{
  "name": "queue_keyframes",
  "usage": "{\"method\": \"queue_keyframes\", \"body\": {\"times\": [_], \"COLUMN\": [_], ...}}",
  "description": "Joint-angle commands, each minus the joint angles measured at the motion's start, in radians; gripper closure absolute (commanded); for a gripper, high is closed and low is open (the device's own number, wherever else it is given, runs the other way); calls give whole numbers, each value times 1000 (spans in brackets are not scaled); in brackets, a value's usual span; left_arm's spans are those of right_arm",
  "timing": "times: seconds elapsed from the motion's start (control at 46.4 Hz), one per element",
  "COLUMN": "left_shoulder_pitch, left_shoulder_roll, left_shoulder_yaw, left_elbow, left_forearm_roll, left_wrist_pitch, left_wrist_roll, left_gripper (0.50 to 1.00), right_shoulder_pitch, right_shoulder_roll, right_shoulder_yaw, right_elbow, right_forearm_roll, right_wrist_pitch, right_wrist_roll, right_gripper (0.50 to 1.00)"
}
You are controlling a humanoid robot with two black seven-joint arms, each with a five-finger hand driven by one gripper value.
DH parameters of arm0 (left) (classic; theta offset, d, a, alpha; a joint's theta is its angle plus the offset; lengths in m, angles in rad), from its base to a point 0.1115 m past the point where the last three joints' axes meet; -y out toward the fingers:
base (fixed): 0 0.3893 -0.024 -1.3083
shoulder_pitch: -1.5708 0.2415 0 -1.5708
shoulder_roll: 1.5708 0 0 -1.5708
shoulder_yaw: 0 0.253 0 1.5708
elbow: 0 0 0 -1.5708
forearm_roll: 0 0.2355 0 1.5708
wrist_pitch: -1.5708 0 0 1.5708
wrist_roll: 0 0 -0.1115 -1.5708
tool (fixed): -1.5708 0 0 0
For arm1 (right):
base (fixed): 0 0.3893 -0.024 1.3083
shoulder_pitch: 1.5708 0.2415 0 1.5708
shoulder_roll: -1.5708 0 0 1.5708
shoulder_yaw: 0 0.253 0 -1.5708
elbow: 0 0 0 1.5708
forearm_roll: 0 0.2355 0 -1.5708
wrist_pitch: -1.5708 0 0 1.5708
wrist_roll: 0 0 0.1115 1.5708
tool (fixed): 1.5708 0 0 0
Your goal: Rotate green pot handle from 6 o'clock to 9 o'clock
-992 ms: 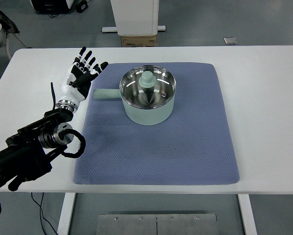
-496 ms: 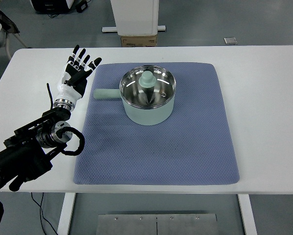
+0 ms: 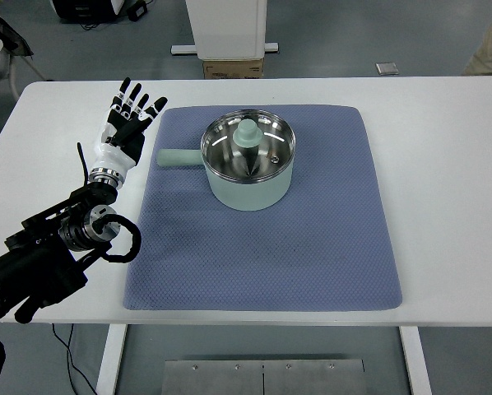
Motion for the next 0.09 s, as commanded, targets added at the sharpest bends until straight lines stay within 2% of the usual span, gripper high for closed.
{"method": "queue_keyframes", "body": {"times": [0.0,0.065], "left_shoulder_pitch": [-2,-2], "left_shoulder_roll": [2,2], "left_shoulder_yaw": [0,0], "left_elbow": [-2,-1], "left_forearm_roll": [0,0], "left_wrist_pitch": [0,0], "left_wrist_roll": [0,0], "left_gripper": [500,500], "right_shoulder_pitch": [-6,-8], "right_shoulder_roll": [0,0], "right_shoulder_yaw": [0,0], "right_elbow": [0,0], "right_forearm_roll": [0,0], "right_wrist_pitch": [0,-1], "right_wrist_roll": [0,0], "right_gripper": [500,500]}}
